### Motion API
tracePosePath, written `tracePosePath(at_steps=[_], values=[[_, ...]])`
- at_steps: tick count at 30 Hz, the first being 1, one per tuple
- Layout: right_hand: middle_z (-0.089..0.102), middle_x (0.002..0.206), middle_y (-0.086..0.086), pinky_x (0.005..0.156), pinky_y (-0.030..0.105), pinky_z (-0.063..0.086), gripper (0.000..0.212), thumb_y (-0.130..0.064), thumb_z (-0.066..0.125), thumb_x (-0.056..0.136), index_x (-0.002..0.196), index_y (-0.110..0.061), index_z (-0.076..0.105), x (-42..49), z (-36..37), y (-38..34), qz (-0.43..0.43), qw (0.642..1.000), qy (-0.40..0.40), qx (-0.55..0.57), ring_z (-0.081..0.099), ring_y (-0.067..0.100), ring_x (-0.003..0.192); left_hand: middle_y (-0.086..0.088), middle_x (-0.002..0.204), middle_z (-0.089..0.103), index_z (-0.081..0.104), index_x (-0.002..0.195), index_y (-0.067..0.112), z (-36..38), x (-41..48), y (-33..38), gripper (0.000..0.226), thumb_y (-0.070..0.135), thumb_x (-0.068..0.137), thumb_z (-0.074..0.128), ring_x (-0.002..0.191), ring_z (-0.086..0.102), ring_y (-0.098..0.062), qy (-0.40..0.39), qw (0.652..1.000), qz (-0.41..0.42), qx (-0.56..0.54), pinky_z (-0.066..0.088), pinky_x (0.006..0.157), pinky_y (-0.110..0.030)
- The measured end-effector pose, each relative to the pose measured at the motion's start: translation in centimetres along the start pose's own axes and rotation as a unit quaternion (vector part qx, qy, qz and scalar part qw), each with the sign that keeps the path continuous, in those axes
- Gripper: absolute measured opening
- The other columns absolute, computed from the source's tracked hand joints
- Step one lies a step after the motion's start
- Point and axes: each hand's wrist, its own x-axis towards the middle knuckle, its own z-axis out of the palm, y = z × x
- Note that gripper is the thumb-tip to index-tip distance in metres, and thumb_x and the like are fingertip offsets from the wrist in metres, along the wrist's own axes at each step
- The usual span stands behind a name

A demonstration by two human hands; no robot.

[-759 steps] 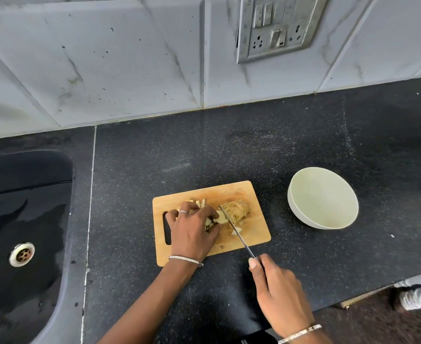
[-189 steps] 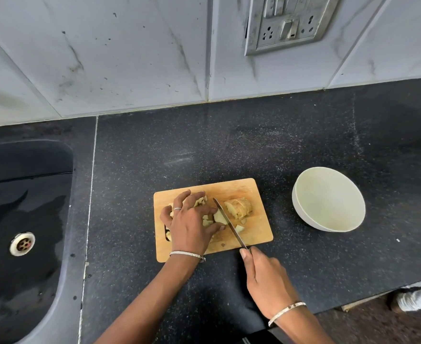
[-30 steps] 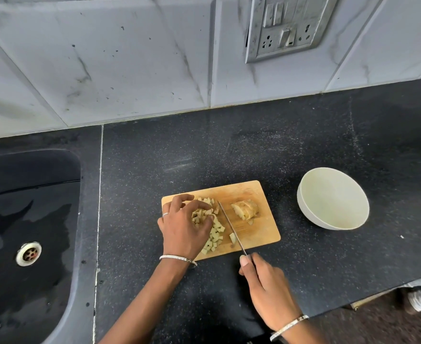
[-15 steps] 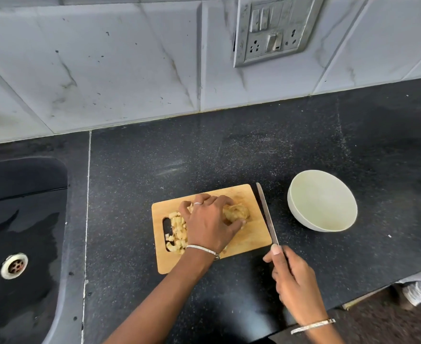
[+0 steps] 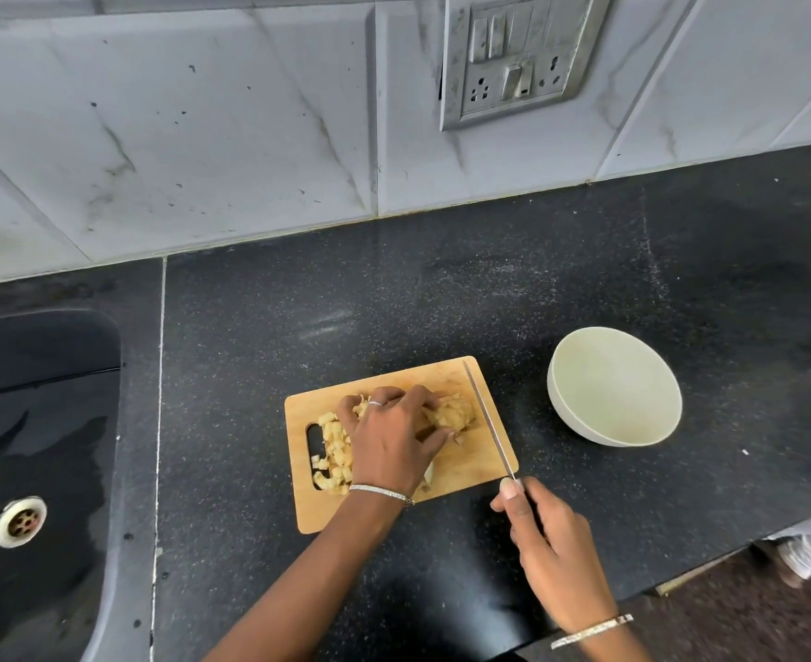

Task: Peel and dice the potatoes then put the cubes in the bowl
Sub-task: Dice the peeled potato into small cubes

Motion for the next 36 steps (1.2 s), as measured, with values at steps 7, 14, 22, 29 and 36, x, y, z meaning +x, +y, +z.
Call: tracePosePath(at_steps=[7,14,22,29,36], values=[[0.059,0.068,-0.036,0.061,0.023,0.045,0.034,-0.048,0.038,0.097,0.083,-0.029,0.062,-0.1,0.1,-0.5,-0.022,0.999,-0.026,-0.036,0.062,0.006,0.064,0.024,0.091,0.062,0.060,0.093,0.039,-0.9,-0.7,-1.2,0.028,0.053,0.071,0.071,0.117,0.046,-0.002,-0.009,1.000,-0.015,-0.011,0.014,0.100,-0.042],[0.067,0.072,-0.005,0.063,0.034,0.049,0.058,-0.075,0.022,0.090,0.083,-0.029,0.056,-0.2,1.3,0.9,-0.037,0.995,-0.059,-0.068,0.061,0.010,0.062,0.027,0.096,0.059,0.058,0.100,0.040,-1.3,-1.0,-1.9,0.034,0.052,0.071,0.071,0.124,0.041,-0.002,-0.024,0.999,-0.024,-0.005,0.016,0.101,-0.043],[0.066,0.077,-0.004,0.071,0.044,0.050,0.060,-0.074,0.009,0.089,0.087,-0.029,0.048,-0.1,2.2,0.8,-0.011,0.986,-0.069,-0.152,0.064,0.019,0.077,0.020,0.132,0.050,0.058,0.120,0.045,-2.1,-1.2,-1.4,0.057,0.069,0.069,0.065,0.132,0.031,-0.013,-0.039,0.995,-0.030,0.084,0.013,0.105,-0.048],[0.070,0.087,-0.003,0.071,0.042,0.049,0.062,-0.072,0.009,0.089,0.089,-0.027,0.052,-0.1,2.6,0.3,-0.013,0.986,-0.080,-0.146,0.066,0.019,0.079,0.017,0.136,0.047,0.063,0.111,0.046,-1.3,-1.3,-1.7,0.047,0.065,0.068,0.067,0.131,0.031,-0.016,-0.030,0.996,-0.049,0.072,0.016,0.102,-0.048],[0.069,0.082,-0.007,0.069,0.042,0.050,0.061,-0.069,0.011,0.091,0.088,-0.027,0.056,0.2,2.6,-0.1,-0.020,0.989,-0.073,-0.127,0.064,0.013,0.071,0.015,0.137,0.047,0.065,0.107,0.044,-0.9,-1.3,-1.8,0.046,0.067,0.067,0.066,0.132,0.030,-0.017,-0.022,0.996,-0.058,0.070,0.019,0.102,-0.049]])
